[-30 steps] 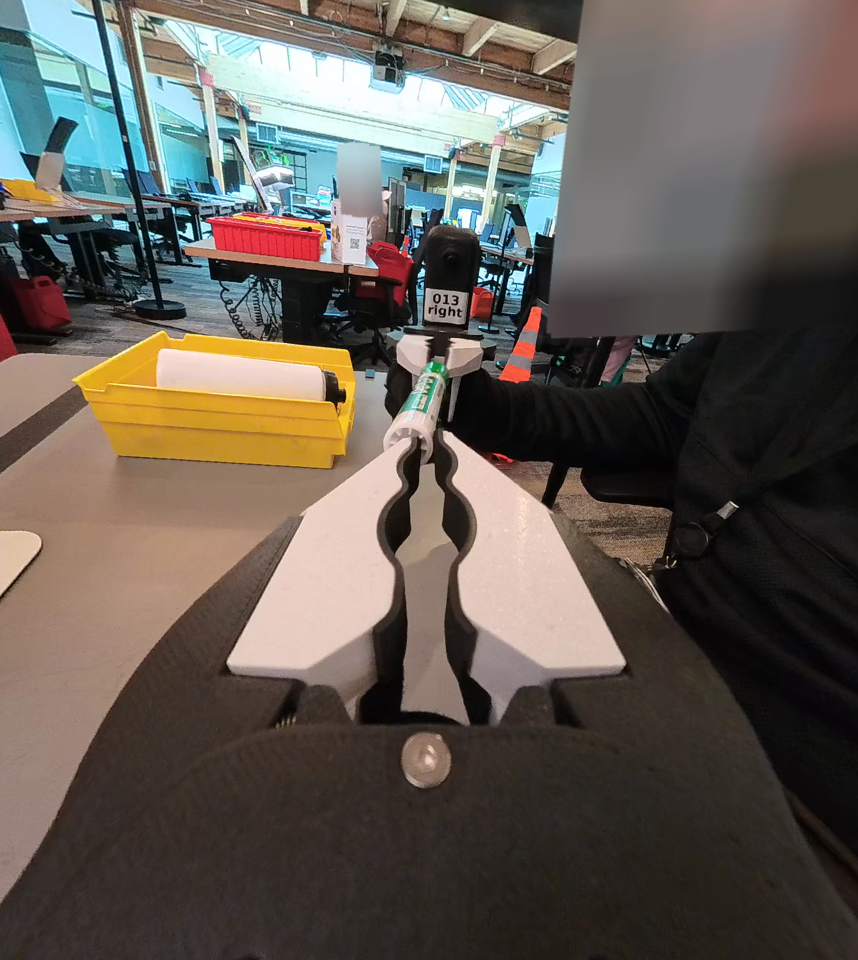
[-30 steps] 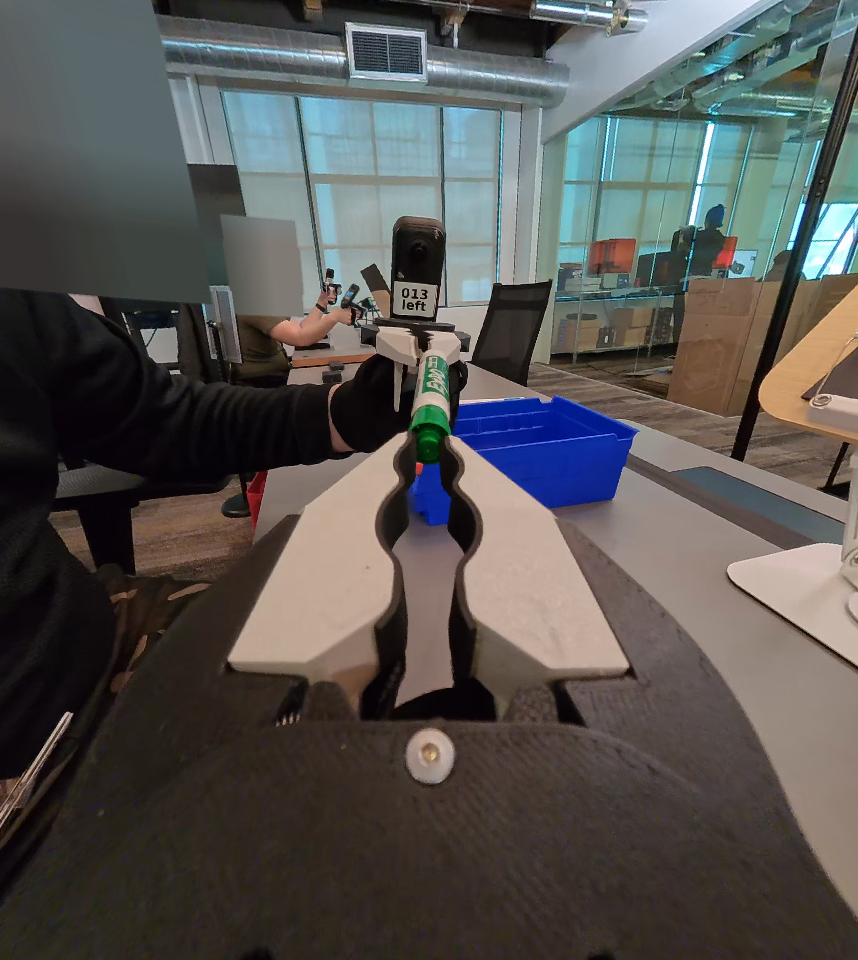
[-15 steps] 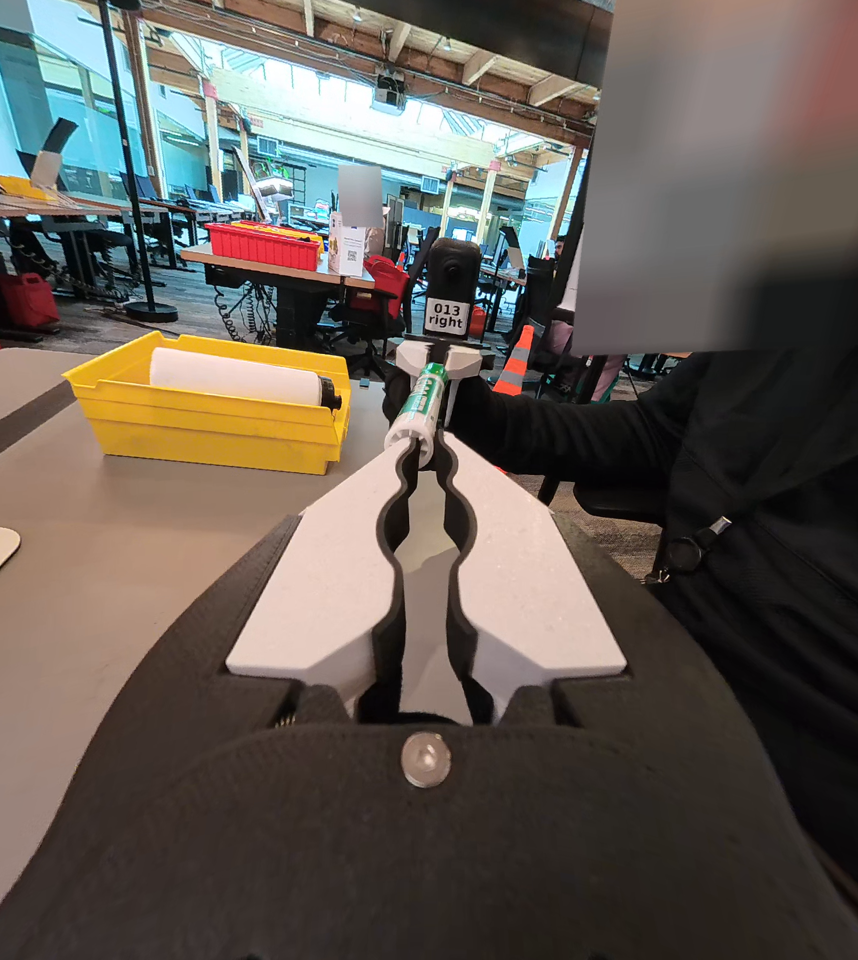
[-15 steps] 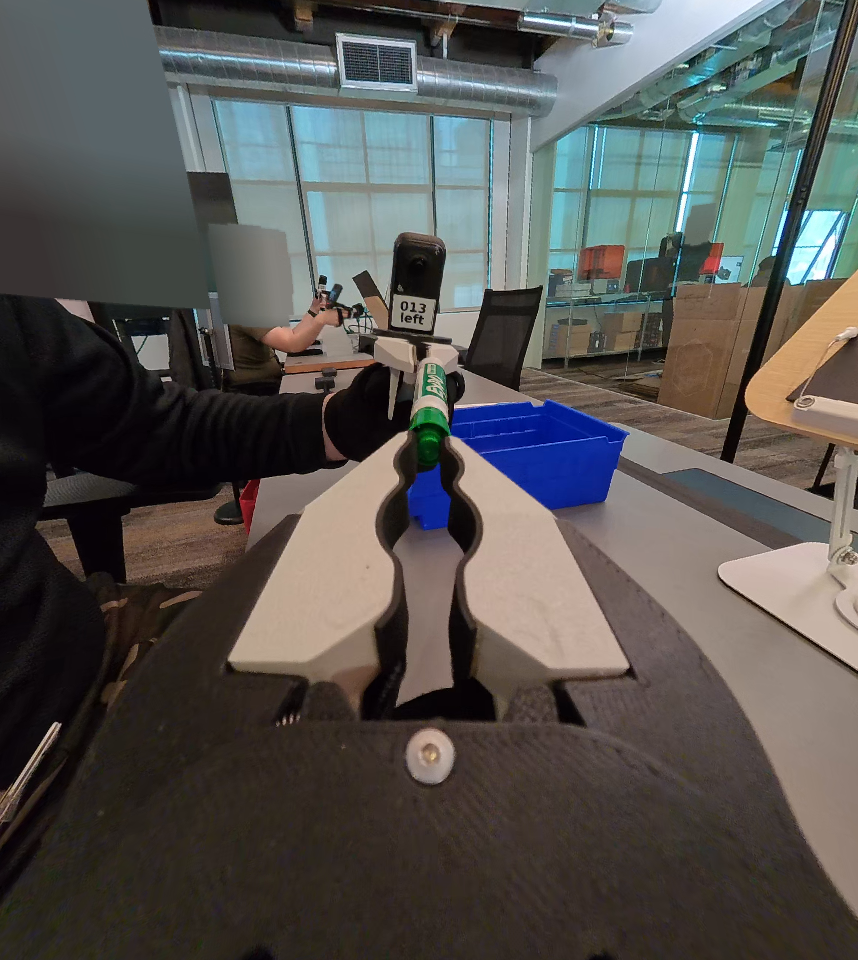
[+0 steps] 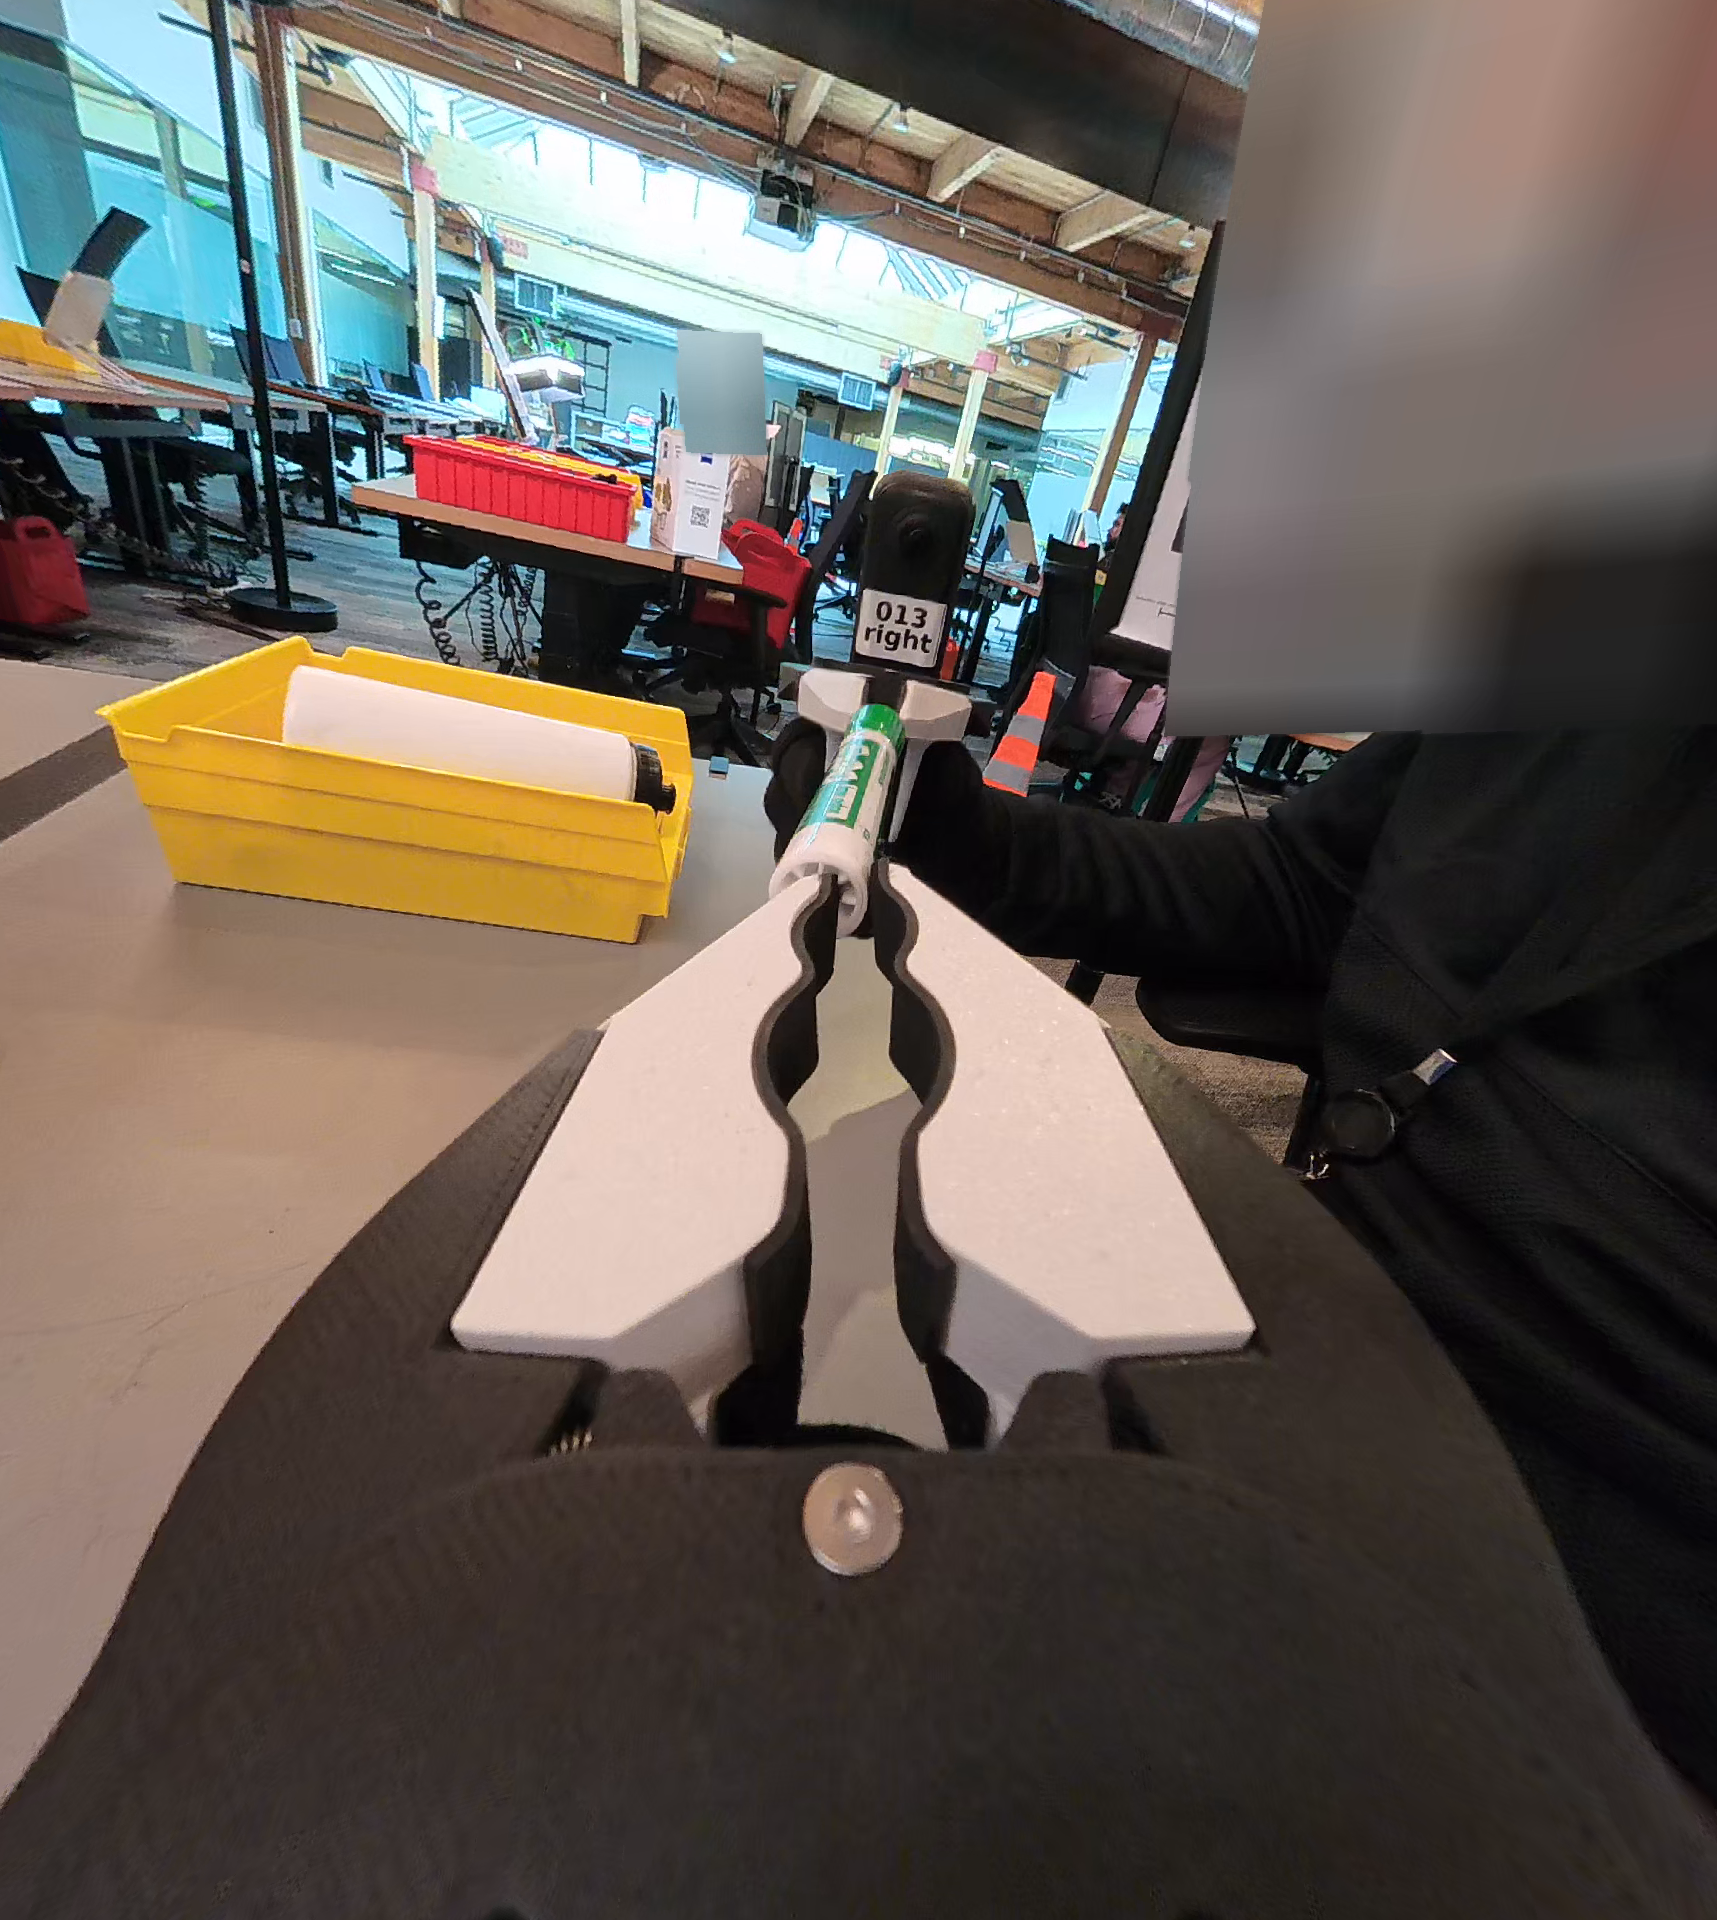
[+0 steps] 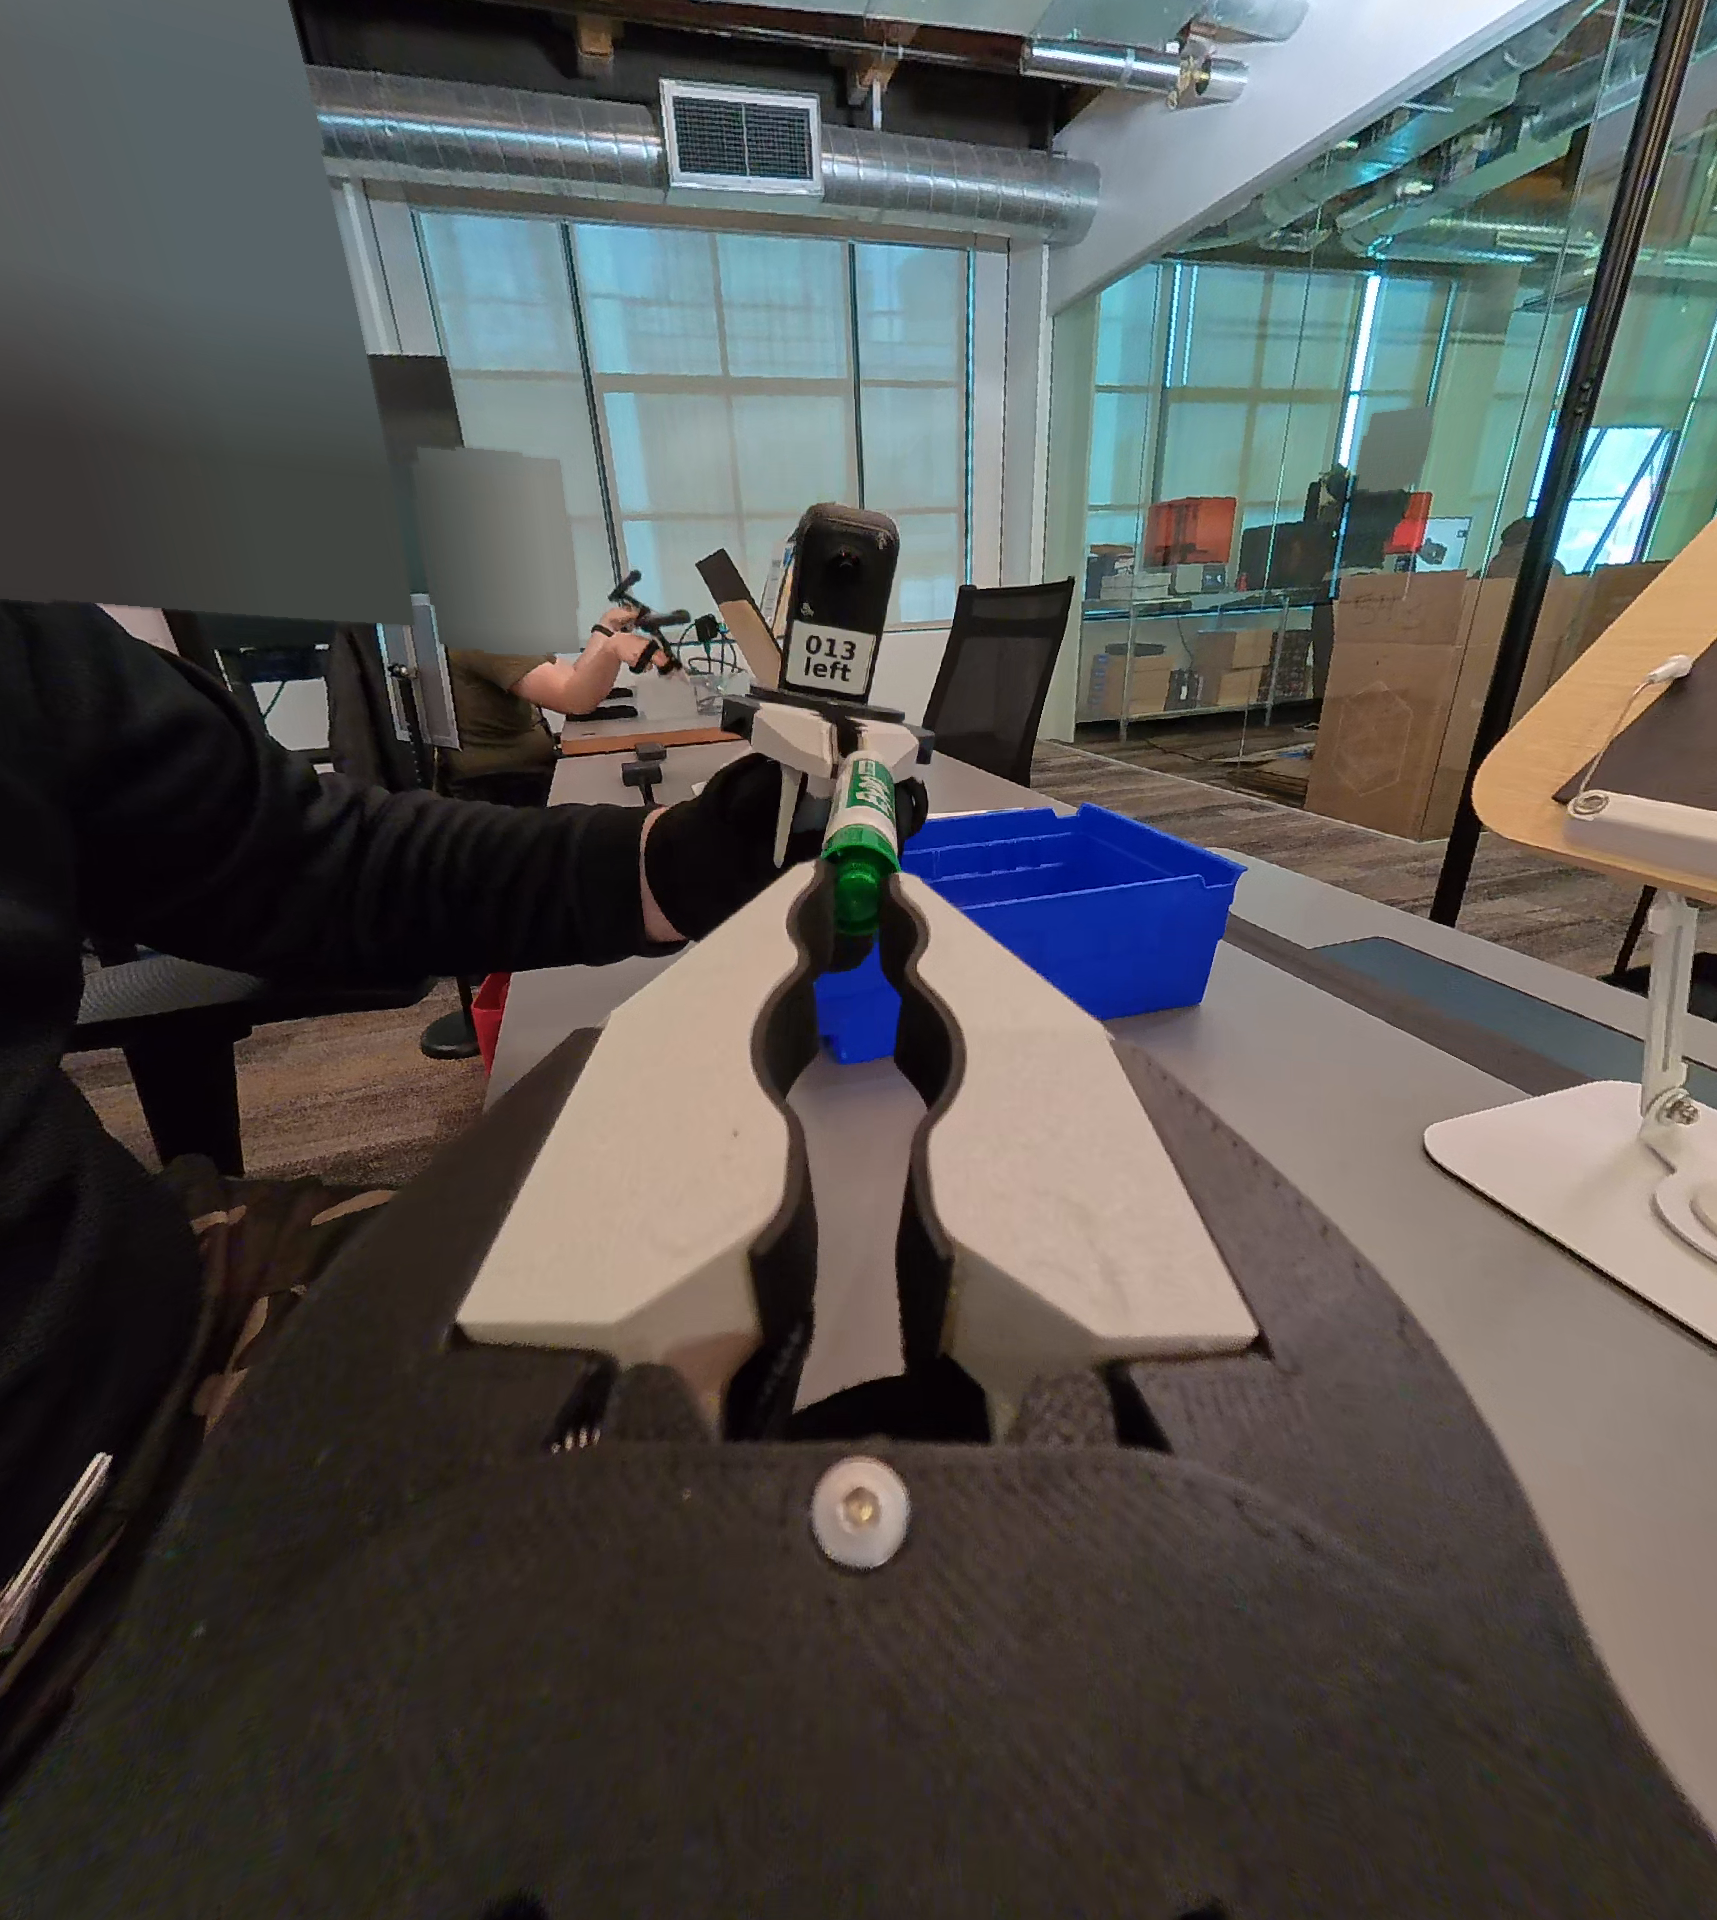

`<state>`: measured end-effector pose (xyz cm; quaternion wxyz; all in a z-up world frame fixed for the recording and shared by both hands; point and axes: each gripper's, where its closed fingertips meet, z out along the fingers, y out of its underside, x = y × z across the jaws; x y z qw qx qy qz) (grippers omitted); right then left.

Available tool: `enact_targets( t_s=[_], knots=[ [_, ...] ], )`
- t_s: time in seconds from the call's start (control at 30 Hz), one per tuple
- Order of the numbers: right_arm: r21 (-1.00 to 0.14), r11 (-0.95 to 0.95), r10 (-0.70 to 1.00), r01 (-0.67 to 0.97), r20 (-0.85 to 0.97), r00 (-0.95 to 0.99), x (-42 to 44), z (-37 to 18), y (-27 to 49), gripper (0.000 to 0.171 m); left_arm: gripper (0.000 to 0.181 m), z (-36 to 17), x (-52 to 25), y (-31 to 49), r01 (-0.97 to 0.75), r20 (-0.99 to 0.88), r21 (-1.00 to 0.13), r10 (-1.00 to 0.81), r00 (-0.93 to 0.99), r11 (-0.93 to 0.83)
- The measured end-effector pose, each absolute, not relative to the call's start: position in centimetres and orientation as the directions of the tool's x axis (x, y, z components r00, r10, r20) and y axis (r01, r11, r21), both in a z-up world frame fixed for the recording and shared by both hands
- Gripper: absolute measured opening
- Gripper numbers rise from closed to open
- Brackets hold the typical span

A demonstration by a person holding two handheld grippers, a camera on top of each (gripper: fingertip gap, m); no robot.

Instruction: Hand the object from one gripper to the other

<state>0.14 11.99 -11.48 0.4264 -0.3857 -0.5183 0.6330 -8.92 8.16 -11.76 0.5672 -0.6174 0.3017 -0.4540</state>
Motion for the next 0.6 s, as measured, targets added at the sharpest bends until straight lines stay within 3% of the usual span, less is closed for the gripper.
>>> enact_targets(
  t_s=[0.6],
  knots=[
    [-0.983,-0.096,0.949,-0.158,-0.042,-0.313,0.4,-11.0,12.6,0.006,0.006,-13.0,-8.5,9.0,0.21,0.299,-0.949,-0.877,0.377,-0.234]
  ],
)
